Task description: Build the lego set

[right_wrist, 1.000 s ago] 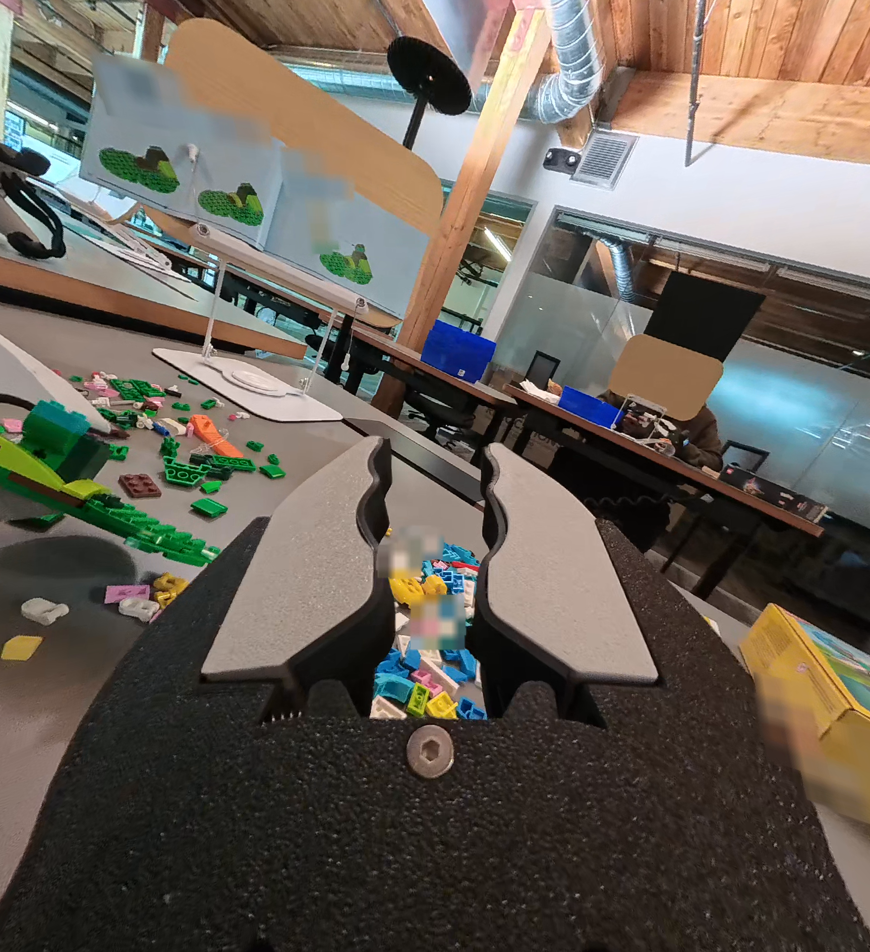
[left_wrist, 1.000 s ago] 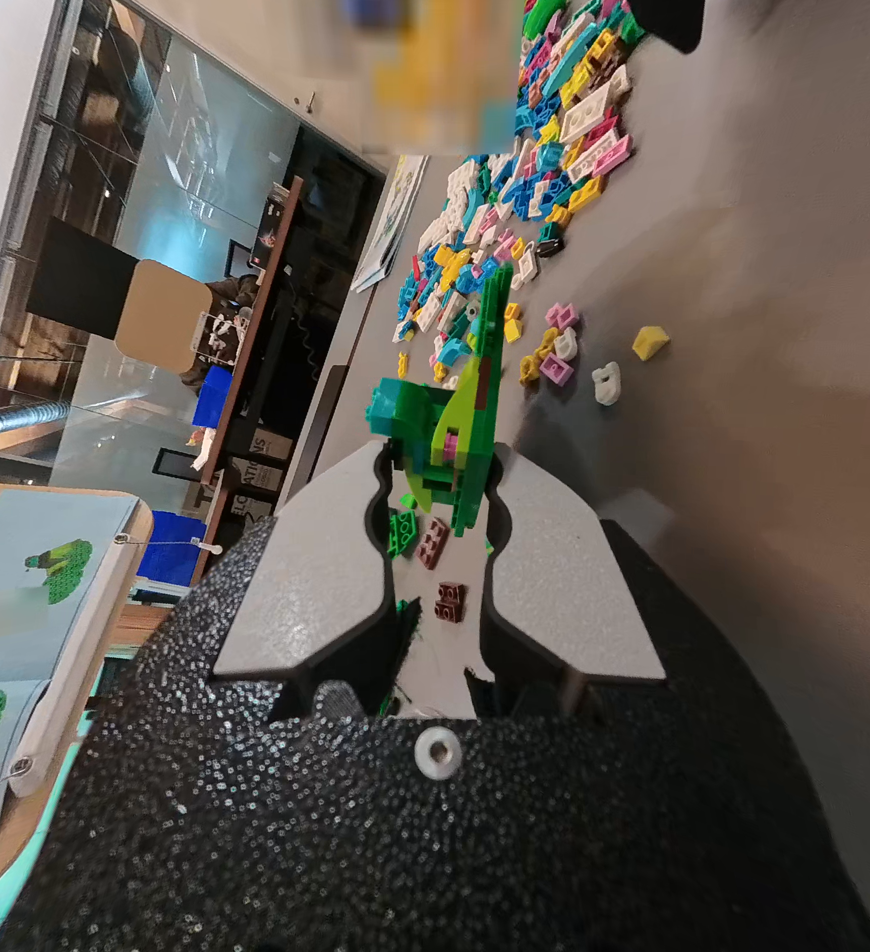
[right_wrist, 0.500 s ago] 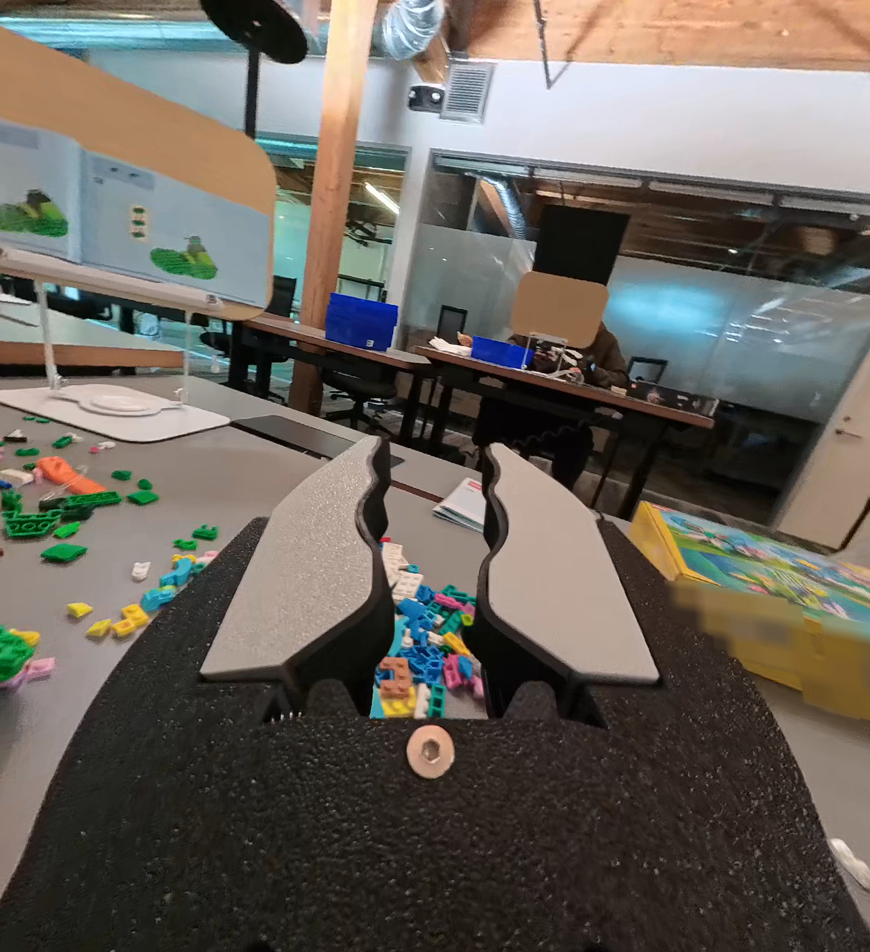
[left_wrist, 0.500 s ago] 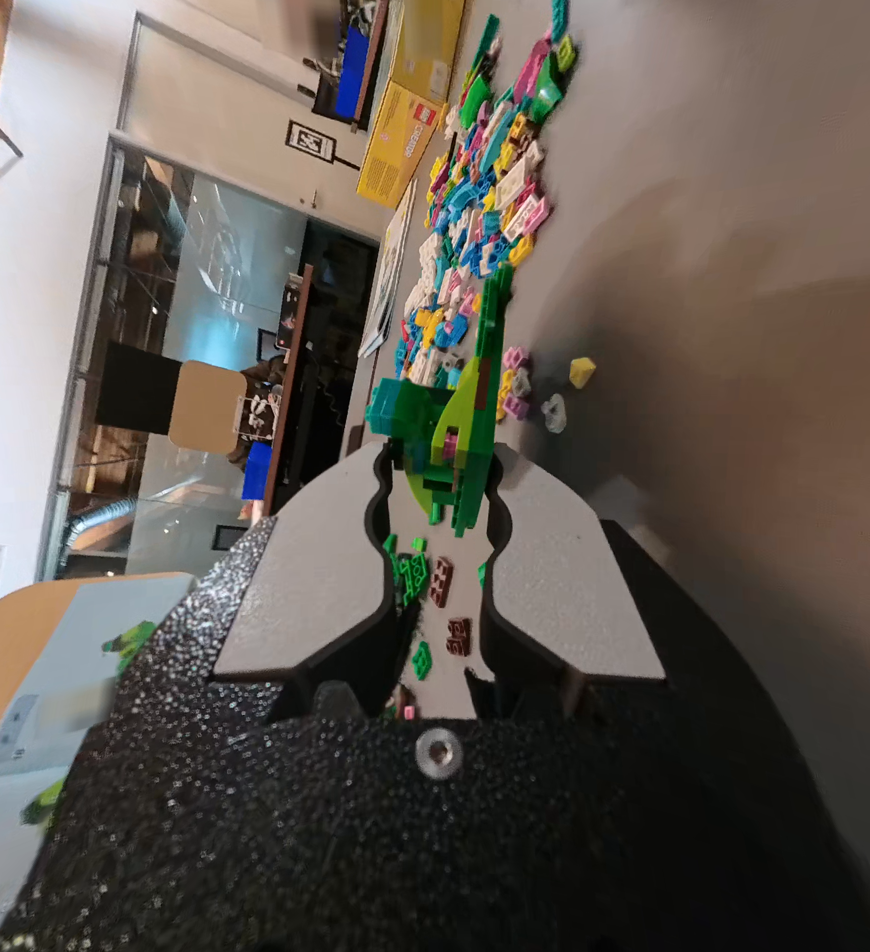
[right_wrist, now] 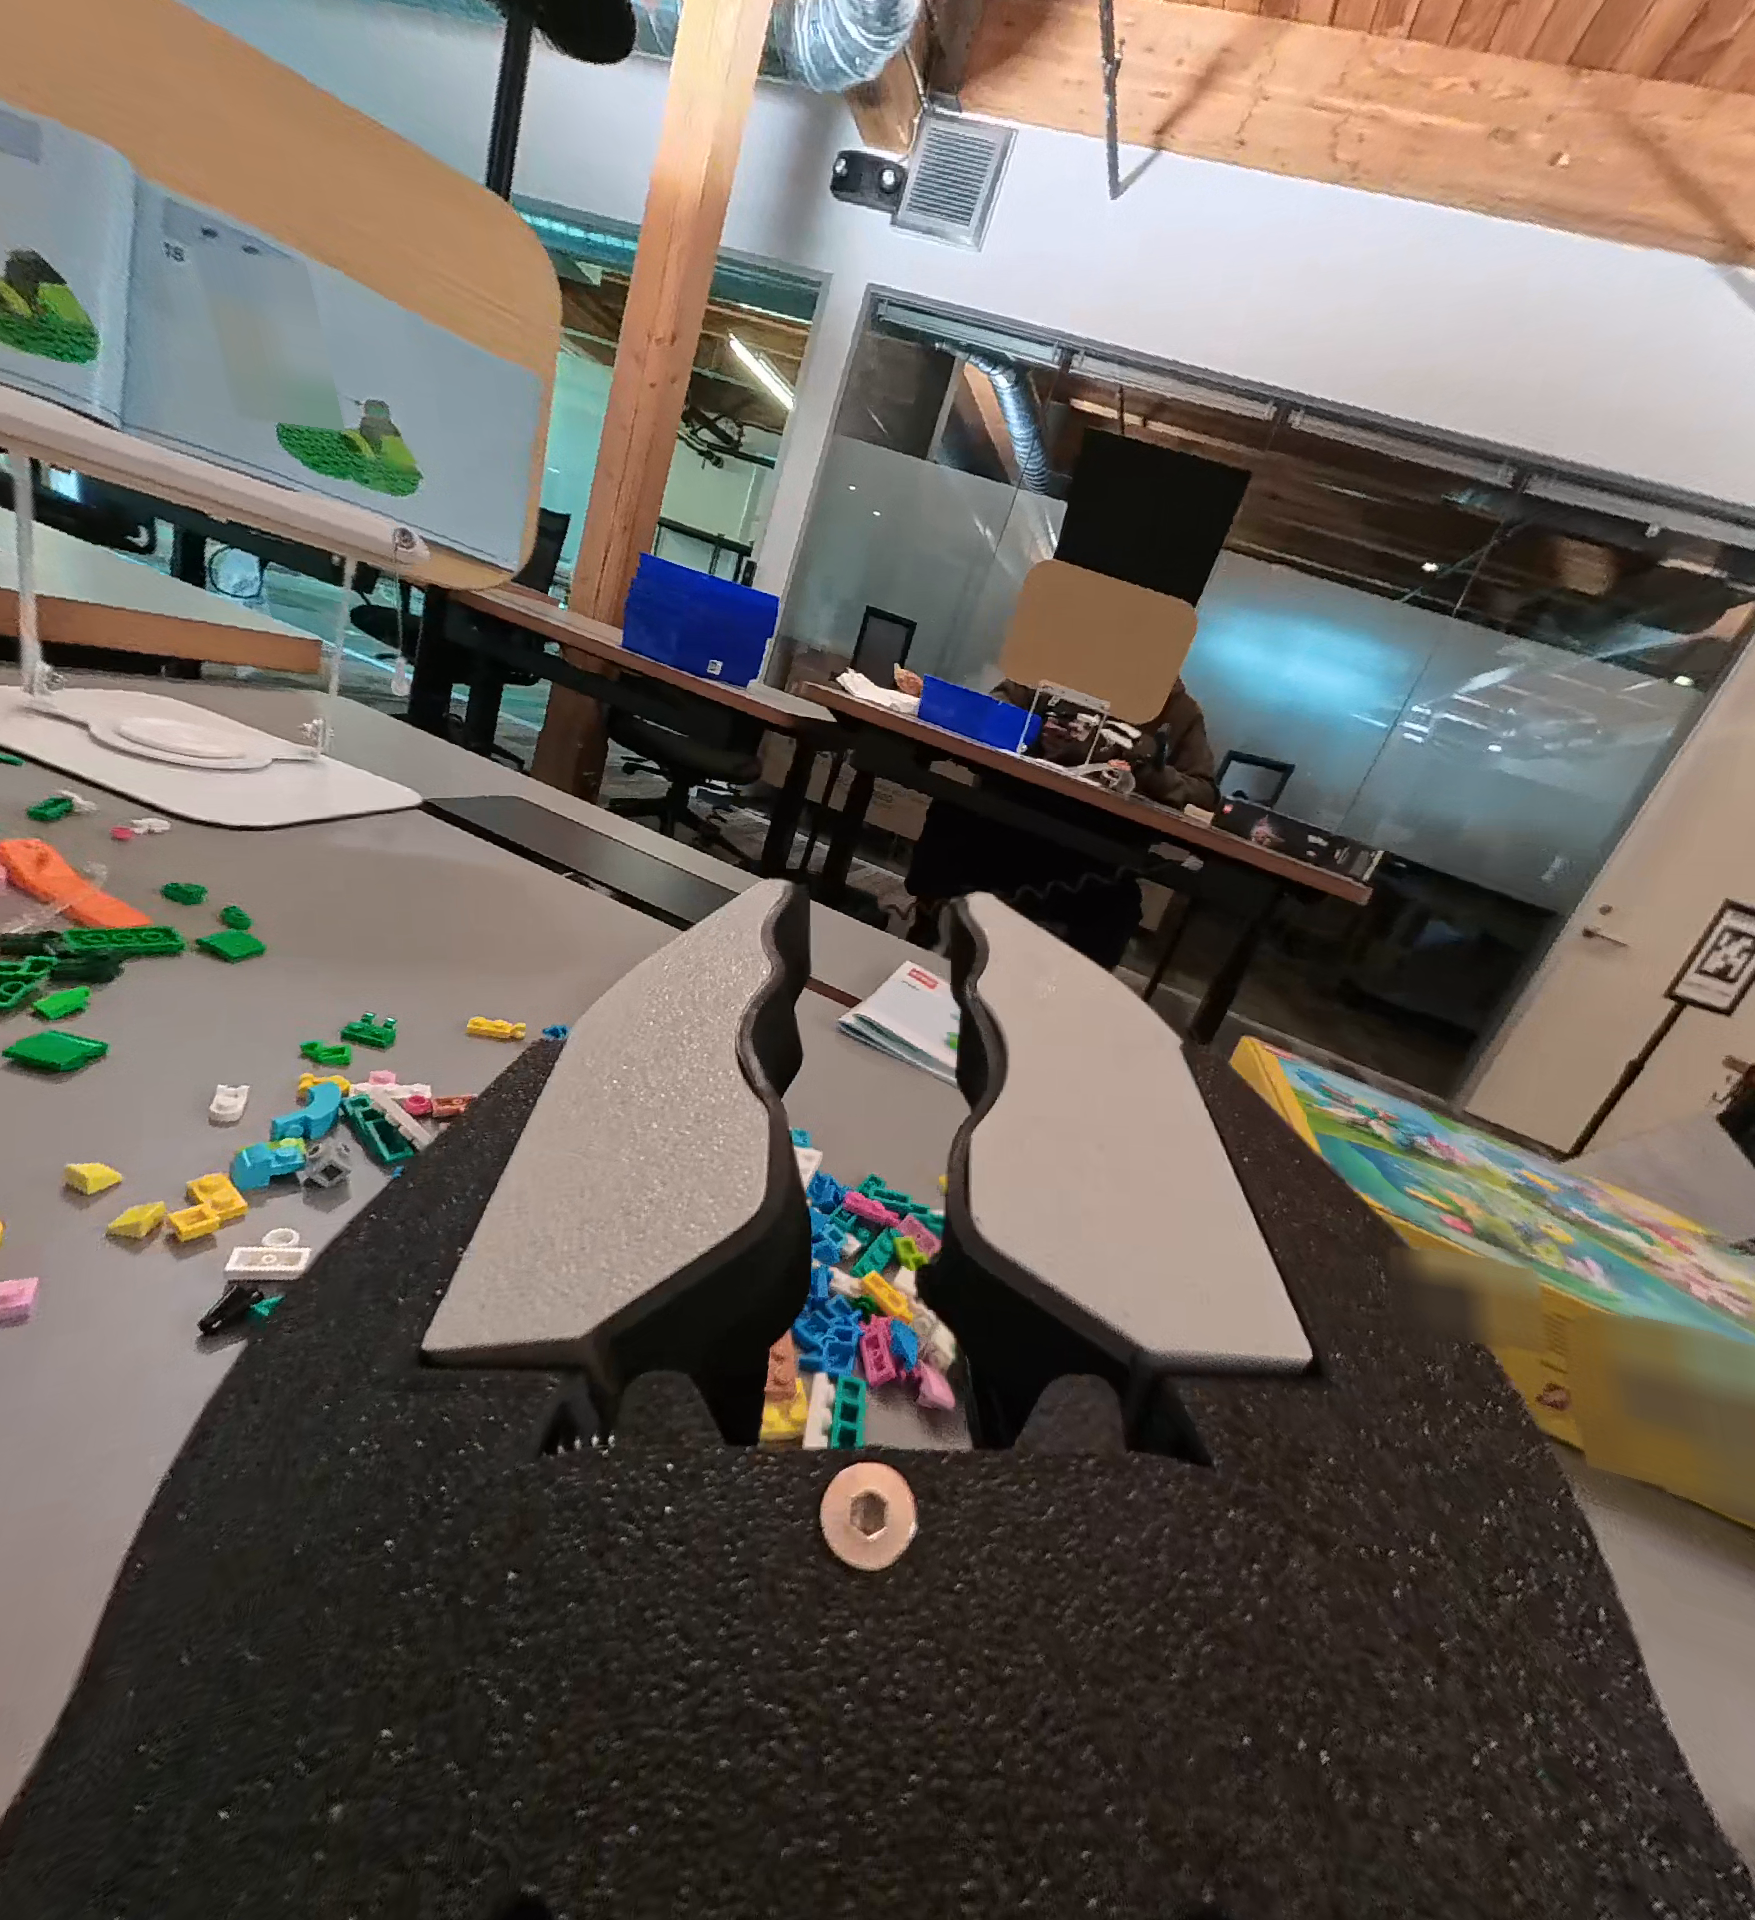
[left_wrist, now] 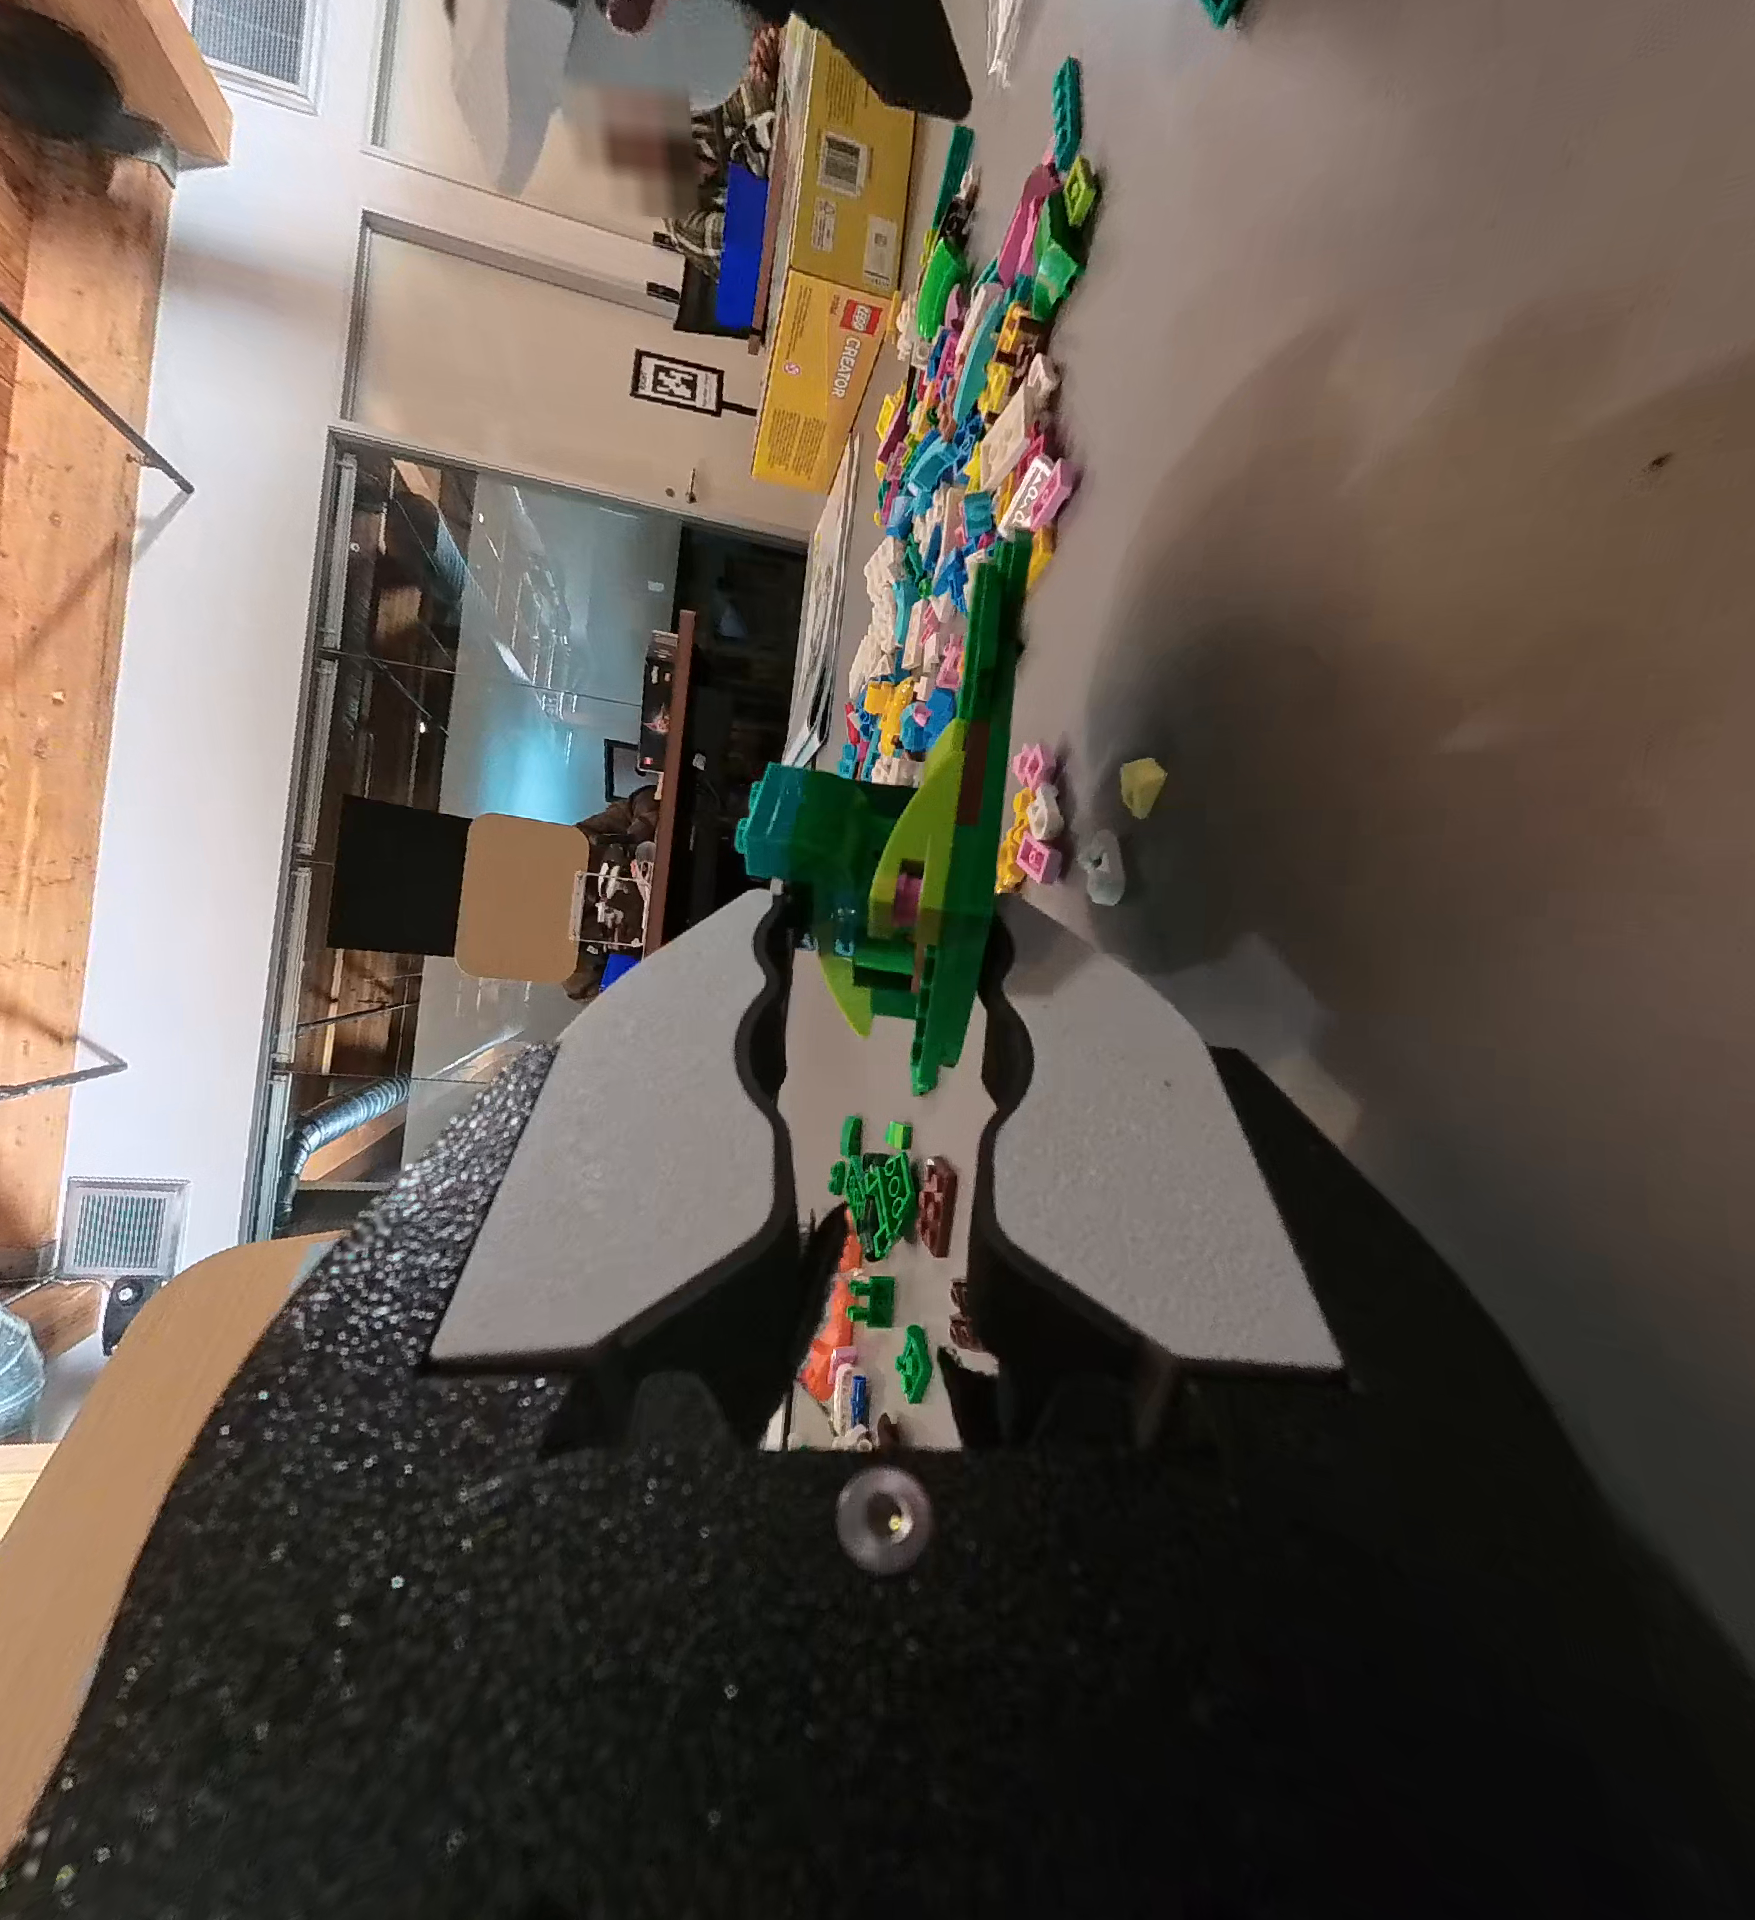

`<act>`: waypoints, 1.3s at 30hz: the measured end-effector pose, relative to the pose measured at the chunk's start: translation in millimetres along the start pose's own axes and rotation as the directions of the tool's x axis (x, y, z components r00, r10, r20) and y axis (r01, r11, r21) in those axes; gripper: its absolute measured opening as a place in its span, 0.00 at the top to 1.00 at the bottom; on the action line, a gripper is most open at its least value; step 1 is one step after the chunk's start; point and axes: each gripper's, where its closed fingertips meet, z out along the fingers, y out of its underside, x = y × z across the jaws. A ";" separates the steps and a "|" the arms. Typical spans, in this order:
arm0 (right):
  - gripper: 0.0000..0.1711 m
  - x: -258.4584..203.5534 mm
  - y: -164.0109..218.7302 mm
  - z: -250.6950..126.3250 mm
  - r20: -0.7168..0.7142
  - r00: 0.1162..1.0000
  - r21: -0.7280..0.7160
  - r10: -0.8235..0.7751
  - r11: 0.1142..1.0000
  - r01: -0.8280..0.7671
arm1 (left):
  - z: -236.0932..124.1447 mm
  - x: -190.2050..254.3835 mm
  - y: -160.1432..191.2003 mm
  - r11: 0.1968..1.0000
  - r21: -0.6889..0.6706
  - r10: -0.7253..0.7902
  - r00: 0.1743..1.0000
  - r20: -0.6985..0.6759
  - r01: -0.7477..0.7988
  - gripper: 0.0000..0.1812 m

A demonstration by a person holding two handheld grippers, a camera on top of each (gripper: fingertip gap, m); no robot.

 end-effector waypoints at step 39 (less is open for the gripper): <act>0.95 -20.5 32.2 5.8 0.044 0.995 -0.071 -0.085 0.994 0.088 | -9.8 5.0 -24.8 0.988 0.105 0.110 0.994 0.030 -0.112 0.81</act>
